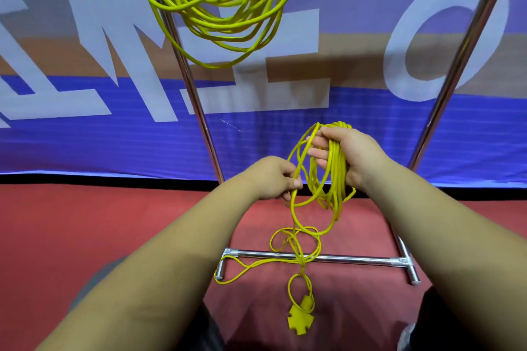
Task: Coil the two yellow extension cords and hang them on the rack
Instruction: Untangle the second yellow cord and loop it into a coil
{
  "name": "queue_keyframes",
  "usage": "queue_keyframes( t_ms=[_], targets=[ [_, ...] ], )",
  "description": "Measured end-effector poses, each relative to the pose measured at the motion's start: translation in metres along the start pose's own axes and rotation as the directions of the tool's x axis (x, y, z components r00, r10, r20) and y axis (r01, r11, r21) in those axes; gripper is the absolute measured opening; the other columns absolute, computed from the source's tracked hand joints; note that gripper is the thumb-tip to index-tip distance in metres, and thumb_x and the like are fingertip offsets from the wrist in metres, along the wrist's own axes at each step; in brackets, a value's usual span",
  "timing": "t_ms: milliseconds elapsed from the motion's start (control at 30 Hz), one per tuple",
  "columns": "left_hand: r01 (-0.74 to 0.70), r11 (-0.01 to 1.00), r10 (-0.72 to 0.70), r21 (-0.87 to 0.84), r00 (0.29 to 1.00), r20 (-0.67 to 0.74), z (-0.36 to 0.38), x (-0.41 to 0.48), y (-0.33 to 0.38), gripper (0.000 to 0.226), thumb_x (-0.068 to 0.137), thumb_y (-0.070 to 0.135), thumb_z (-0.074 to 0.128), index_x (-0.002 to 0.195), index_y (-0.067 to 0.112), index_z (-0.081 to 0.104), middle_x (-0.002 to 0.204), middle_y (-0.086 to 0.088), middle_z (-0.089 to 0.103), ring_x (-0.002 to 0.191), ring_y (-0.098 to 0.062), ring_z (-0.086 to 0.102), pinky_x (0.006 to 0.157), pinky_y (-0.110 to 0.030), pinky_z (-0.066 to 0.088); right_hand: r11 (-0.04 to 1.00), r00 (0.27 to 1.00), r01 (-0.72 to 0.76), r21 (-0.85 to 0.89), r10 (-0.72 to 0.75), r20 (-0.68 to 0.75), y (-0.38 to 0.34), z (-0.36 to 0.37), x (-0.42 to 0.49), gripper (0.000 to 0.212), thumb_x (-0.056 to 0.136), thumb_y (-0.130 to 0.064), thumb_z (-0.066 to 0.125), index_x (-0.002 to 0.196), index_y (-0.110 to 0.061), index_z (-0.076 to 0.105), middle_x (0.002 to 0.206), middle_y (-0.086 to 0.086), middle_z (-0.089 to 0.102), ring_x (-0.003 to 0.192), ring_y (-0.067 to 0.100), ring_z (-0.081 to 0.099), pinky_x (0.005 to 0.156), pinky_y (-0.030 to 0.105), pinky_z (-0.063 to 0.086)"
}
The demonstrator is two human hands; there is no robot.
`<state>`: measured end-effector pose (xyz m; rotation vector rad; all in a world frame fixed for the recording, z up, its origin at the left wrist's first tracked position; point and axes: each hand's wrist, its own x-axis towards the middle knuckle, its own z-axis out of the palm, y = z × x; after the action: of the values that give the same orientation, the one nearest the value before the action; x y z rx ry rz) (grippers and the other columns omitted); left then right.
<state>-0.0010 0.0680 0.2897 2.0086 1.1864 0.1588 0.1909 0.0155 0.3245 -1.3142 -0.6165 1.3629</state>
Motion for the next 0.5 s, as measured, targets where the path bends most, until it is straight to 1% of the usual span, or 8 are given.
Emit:
queue_keyframes(
  t_ms=[67, 133, 233, 300, 367, 433, 467, 500],
  targets=[
    [0.029, 0.999, -0.025, 0.039, 0.994, -0.102, -0.007, -0.001, 0.001, 0.019, 0.101, 0.022, 0.065, 0.084, 0.014, 0.067, 0.075, -0.007, 0.073, 0.065, -0.015, 0.070, 0.068, -0.029, 0.054, 0.999, 0.998, -0.017, -0.035, 0.014, -0.067, 0.002, -0.003, 0.003, 0.019, 0.106, -0.026, 0.059, 0.099, -0.015, 0.073, 0.080, -0.002, 0.080, 0.061, 0.010, 0.075, 0.061, 0.028, 0.056],
    [0.100, 0.993, -0.087, 0.067, 0.979, -0.185, -0.015, -0.001, -0.005, 0.020, 0.102, 0.026, 0.060, 0.090, 0.012, 0.066, 0.075, -0.010, 0.075, 0.064, -0.017, 0.069, 0.065, -0.028, 0.052, 0.997, 0.986, -0.038, -0.067, 0.026, -0.162, 0.005, -0.008, 0.006, 0.017, 0.102, -0.020, 0.061, 0.092, -0.012, 0.071, 0.067, -0.001, 0.073, 0.046, 0.009, 0.063, 0.050, 0.024, 0.052],
    [0.290, 0.944, -0.247, 0.160, 0.938, -0.243, -0.031, 0.001, -0.017, 0.018, 0.100, 0.022, 0.055, 0.098, 0.009, 0.067, 0.083, -0.016, 0.077, 0.077, -0.030, 0.075, 0.076, -0.041, 0.063, 0.994, 0.946, -0.051, -0.095, 0.018, -0.322, 0.008, -0.018, 0.012, 0.012, 0.092, -0.008, 0.059, 0.083, -0.010, 0.066, 0.062, 0.002, 0.058, 0.039, 0.014, 0.044, 0.043, 0.022, 0.041],
    [0.393, 0.886, -0.345, 0.247, 0.913, -0.217, -0.038, -0.003, -0.021, 0.017, 0.098, 0.014, 0.052, 0.096, 0.005, 0.066, 0.092, -0.017, 0.077, 0.088, -0.034, 0.077, 0.082, -0.047, 0.064, 0.997, 0.915, -0.041, -0.070, 0.010, -0.403, 0.008, -0.024, 0.015, 0.011, 0.091, -0.005, 0.057, 0.083, -0.010, 0.062, 0.062, 0.003, 0.055, 0.038, 0.015, 0.041, 0.043, 0.022, 0.039],
    [0.441, 0.815, -0.432, 0.375, 0.895, -0.113, -0.039, -0.009, -0.025, 0.023, 0.102, 0.012, 0.050, 0.086, 0.006, 0.064, 0.098, -0.017, 0.076, 0.085, -0.033, 0.075, 0.082, -0.041, 0.063, 1.000, 0.881, 0.013, -0.011, -0.017, -0.472, 0.008, -0.027, 0.018, 0.010, 0.092, -0.006, 0.055, 0.086, -0.010, 0.061, 0.067, 0.005, 0.057, 0.042, 0.017, 0.046, 0.045, 0.026, 0.043],
    [0.479, 0.766, -0.538, 0.428, 0.843, 0.021, -0.039, -0.011, -0.031, 0.024, 0.103, 0.009, 0.047, 0.093, -0.003, 0.066, 0.098, -0.027, 0.071, 0.070, -0.036, 0.069, 0.066, -0.040, 0.063, 0.997, 0.855, 0.074, 0.034, -0.046, -0.517, 0.009, -0.030, 0.022, 0.010, 0.093, -0.008, 0.055, 0.086, -0.009, 0.062, 0.073, 0.007, 0.059, 0.048, 0.018, 0.053, 0.049, 0.030, 0.051],
    [0.496, 0.775, -0.557, 0.392, 0.829, 0.053, -0.040, -0.010, -0.035, 0.023, 0.102, 0.008, 0.049, 0.104, -0.006, 0.067, 0.098, -0.029, 0.068, 0.064, -0.038, 0.066, 0.058, -0.040, 0.062, 0.994, 0.850, 0.099, 0.055, -0.056, -0.524, 0.010, -0.031, 0.024, 0.009, 0.094, -0.009, 0.055, 0.089, -0.008, 0.062, 0.075, 0.007, 0.060, 0.050, 0.018, 0.057, 0.051, 0.032, 0.054],
    [0.488, 0.798, -0.542, 0.353, 0.838, 0.065, -0.039, -0.011, -0.036, 0.022, 0.100, 0.008, 0.052, 0.112, -0.003, 0.068, 0.098, -0.028, 0.066, 0.063, -0.040, 0.066, 0.053, -0.040, 0.061, 0.989, 0.851, 0.125, 0.082, -0.064, -0.521, 0.009, -0.031, 0.025, 0.008, 0.096, -0.009, 0.054, 0.093, -0.007, 0.062, 0.077, 0.007, 0.060, 0.052, 0.018, 0.061, 0.053, 0.033, 0.057]
  ],
)
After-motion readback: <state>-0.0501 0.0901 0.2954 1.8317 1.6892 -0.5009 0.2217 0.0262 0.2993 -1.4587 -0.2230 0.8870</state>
